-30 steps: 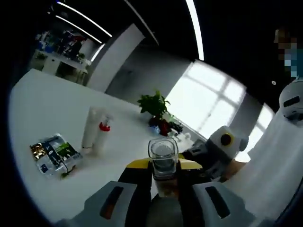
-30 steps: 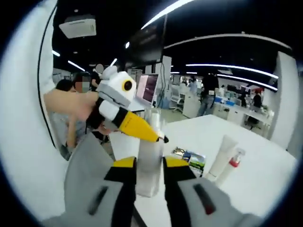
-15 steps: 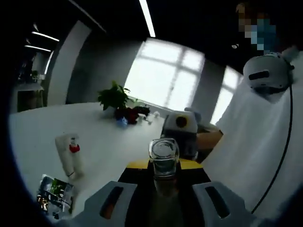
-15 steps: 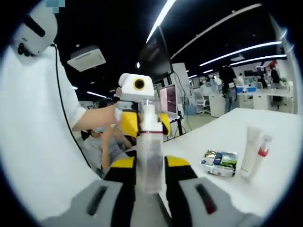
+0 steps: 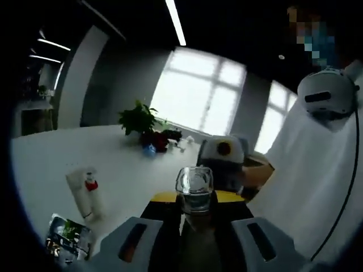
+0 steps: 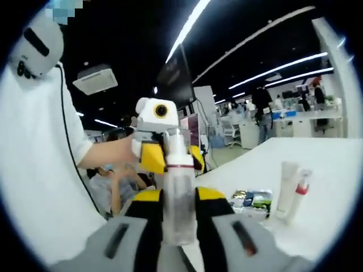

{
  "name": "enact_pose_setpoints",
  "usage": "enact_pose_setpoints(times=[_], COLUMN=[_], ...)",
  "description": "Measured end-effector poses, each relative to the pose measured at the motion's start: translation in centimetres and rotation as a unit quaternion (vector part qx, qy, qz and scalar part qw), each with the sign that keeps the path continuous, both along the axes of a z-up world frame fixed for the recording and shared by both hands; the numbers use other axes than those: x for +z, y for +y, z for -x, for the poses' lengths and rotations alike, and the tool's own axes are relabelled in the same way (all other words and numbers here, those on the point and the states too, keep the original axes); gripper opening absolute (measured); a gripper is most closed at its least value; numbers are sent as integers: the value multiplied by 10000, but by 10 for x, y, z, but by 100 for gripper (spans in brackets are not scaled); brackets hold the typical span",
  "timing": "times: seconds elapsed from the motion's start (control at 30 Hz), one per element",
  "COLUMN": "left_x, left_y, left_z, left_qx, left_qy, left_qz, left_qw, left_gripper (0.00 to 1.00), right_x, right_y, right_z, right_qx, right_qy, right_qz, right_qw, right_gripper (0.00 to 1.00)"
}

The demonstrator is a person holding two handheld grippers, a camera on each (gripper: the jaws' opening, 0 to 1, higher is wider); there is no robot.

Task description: Arrange the skincare products in the storage area until every visible bottle or jar stands upright without overlapping.

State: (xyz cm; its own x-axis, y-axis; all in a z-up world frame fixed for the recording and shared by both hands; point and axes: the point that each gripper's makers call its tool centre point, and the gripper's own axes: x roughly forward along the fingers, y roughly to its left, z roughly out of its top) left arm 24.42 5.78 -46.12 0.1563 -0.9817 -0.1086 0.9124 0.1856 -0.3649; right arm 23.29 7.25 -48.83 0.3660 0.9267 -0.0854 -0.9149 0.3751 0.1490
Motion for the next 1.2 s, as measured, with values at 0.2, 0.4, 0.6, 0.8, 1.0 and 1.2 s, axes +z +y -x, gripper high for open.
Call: enact_pose_setpoints(times=[0.2, 0.4, 0.6, 0.8, 1.0, 1.2], left_x=[7, -1, -8, -16, -20, -10], left_y=[-4, -4, -2, -9, -10, -12], left_z=[-29, -42, -48, -50, -48, -25], left_qx=[1202, 2089, 2768, 3389, 3092, 1839], left_qy=[215, 456, 745, 926, 897, 445], left_qz=[377, 305, 375, 488, 327, 321], left_qw=[9918, 9764, 9573, 9350, 9462, 9814], left_gripper=[22, 21, 20, 17, 16, 16], right_x=[6, 3, 0, -9, -14, -8], right_y=[-6, -11, -13, -20, -22, -11], right_z=[-25, -43, -50, -56, -52, -34], right_qx=[-782, -1341, -1714, -2106, -1844, -1178], right_qy=[0, -529, -1251, -1378, -1136, -1109], right_qz=[-121, 604, 1498, 1917, 1699, 1327], right_qw=[9969, 9877, 9657, 9486, 9614, 9779], right_gripper=[20, 20, 20, 21, 21, 22])
